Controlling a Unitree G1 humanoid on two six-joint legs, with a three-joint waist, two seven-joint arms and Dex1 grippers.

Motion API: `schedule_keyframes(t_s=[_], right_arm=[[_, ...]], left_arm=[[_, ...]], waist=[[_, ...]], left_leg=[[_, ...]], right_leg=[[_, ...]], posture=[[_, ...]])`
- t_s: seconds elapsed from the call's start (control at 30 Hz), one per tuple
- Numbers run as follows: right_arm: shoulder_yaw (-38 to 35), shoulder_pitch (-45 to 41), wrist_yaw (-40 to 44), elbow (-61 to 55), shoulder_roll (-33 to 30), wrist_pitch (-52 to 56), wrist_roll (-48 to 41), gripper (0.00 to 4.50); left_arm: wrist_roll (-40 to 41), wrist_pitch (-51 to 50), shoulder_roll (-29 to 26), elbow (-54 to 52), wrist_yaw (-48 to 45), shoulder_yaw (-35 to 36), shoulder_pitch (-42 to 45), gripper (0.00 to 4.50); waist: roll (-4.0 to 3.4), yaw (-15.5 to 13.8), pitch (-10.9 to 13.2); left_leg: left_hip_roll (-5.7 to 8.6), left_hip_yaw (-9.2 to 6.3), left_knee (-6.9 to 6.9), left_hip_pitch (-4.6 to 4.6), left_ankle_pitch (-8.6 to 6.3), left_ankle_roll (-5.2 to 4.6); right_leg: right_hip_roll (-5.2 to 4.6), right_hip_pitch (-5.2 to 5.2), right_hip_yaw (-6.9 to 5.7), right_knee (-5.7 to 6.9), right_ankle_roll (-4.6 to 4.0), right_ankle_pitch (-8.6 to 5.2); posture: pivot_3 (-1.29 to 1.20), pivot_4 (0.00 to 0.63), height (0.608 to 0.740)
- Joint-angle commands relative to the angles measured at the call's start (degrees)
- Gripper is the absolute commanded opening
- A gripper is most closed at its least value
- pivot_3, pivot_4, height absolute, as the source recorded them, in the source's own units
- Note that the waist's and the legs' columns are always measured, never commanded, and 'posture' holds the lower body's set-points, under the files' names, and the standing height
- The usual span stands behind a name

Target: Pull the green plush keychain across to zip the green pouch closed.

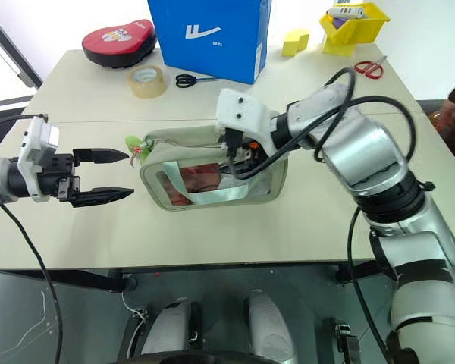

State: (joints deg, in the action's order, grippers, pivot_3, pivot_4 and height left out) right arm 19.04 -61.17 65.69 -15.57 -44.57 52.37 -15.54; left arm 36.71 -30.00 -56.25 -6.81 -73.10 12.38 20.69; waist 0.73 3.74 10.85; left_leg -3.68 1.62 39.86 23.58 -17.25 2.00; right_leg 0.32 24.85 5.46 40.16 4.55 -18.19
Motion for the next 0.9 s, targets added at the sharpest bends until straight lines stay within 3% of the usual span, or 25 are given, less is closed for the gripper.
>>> schedule_keyframes(t_s=[0.03,0.2,0.4,0.5,0.67,0.9], right_arm=[[-5.96,0.3,2.74,-1.95,-4.04,-2.69,-2.46,3.53],[-9.65,5.02,6.32,-1.94,-10.69,-7.34,-3.37,3.53],[-9.19,9.28,6.44,-2.39,-13.02,-9.69,-2.56,3.53],[-8.0,10.81,5.36,-1.77,-12.72,-10.6,-1.11,2.77],[-7.31,12.82,4.78,-1.94,-12.65,-11.4,0.04,0.19],[-7.88,11.15,3.19,-3.82,-11.15,-6.92,-1.73,0.05]], left_arm=[[0.48,-0.2,-0.66,-1.01,-0.17,0.82,0.98,4.5],[0.45,-0.44,-0.78,-0.73,0.05,1.46,0.82,4.5],[0.28,-0.38,-1.14,-0.22,-0.15,1.87,0.68,4.5],[-0.03,-0.2,-1.32,0.61,-0.28,1.72,1.23,4.5],[-1.48,0.96,-1.84,4.12,-0.51,1.27,2.85,4.5],[-5.77,4.71,0.1,11.04,1.4,-0.75,7.42,4.5]], waist=[[0.0,0.05,0.0],[0.0,0.18,0.0],[0.0,0.2,0.0],[0.0,0.18,0.0],[0.0,0.16,0.0],[0.0,0.2,0.0]], left_leg=[[0.0,0.0,0.0,0.0,0.0,0.0],[0.0,0.0,-0.01,-0.02,-0.01,-0.01],[-0.01,0.03,-0.02,-0.08,-0.01,-0.01],[-0.01,0.05,-0.01,-0.08,-0.01,-0.01],[-0.01,0.04,-0.01,-0.08,-0.01,-0.01],[-0.01,0.04,0.0,-0.09,0.0,-0.01]], right_leg=[[0.0,-0.01,0.0,0.0,0.0,0.0],[0.03,-0.02,0.0,-0.01,0.0,0.0],[0.07,-0.03,0.05,0.01,0.0,0.0],[0.05,-0.03,0.06,0.01,0.0,0.0],[0.05,-0.04,0.05,0.01,0.0,0.0],[0.07,-0.05,0.03,0.01,0.0,0.0]], posture=[[0.0,0.15,0.737],[0.0,0.15,0.737],[0.0,0.15,0.737],[0.0,0.15,0.737],[0.0,0.15,0.737],[0.0,0.15,0.737]])
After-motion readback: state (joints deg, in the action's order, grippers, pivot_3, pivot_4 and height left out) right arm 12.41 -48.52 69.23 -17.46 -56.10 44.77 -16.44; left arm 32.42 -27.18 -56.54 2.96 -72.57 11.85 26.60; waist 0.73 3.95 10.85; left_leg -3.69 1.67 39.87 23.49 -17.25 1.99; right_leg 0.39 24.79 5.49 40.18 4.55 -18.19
